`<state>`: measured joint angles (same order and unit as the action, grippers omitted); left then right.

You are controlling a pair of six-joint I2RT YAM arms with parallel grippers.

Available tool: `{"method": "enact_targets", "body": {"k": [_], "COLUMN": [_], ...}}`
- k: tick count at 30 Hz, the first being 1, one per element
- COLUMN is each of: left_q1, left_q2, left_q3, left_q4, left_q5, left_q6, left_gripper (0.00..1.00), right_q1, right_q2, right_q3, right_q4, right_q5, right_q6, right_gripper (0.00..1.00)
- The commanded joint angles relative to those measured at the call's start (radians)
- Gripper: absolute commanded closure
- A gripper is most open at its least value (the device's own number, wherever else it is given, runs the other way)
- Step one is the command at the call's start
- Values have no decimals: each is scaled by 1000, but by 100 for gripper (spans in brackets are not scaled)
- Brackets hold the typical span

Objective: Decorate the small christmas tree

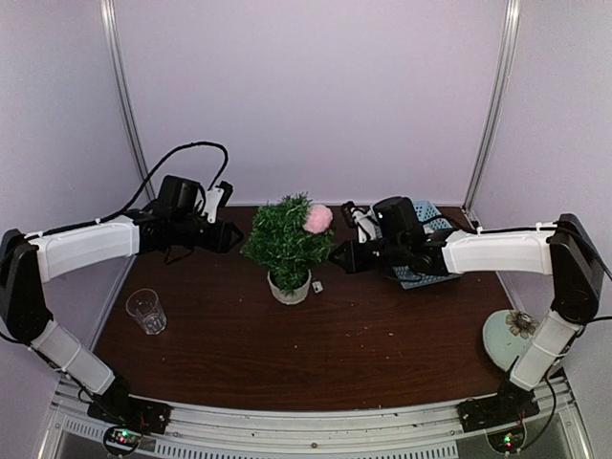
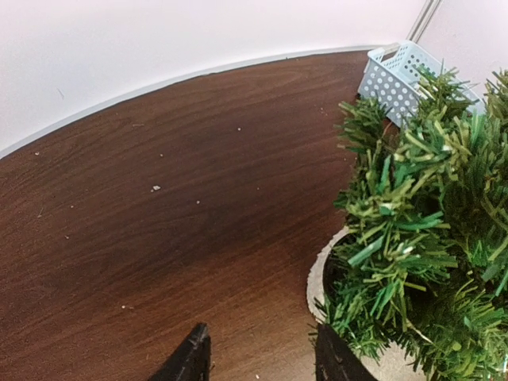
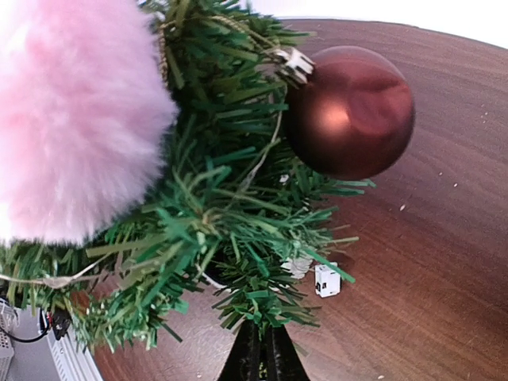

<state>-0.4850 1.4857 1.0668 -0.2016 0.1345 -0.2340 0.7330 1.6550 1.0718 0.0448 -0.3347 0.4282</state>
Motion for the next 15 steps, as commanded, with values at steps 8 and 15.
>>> {"method": "enact_targets", "body": {"k": [8, 15], "left_q1": [5, 5], "left_q2": [-27, -21], "left_q3": [-8, -7], "left_q4": [31, 33], "left_q5": [-24, -24], "left_q6": [-6, -5], "left_gripper": [56, 56], "right_q1": [-69, -99], "right_q2": [71, 108], "right_q3": [92, 145], "right_q4": [-32, -27], "right_q5": [22, -8], "right_q6": [-64, -87], "right_gripper": [100, 95]}}
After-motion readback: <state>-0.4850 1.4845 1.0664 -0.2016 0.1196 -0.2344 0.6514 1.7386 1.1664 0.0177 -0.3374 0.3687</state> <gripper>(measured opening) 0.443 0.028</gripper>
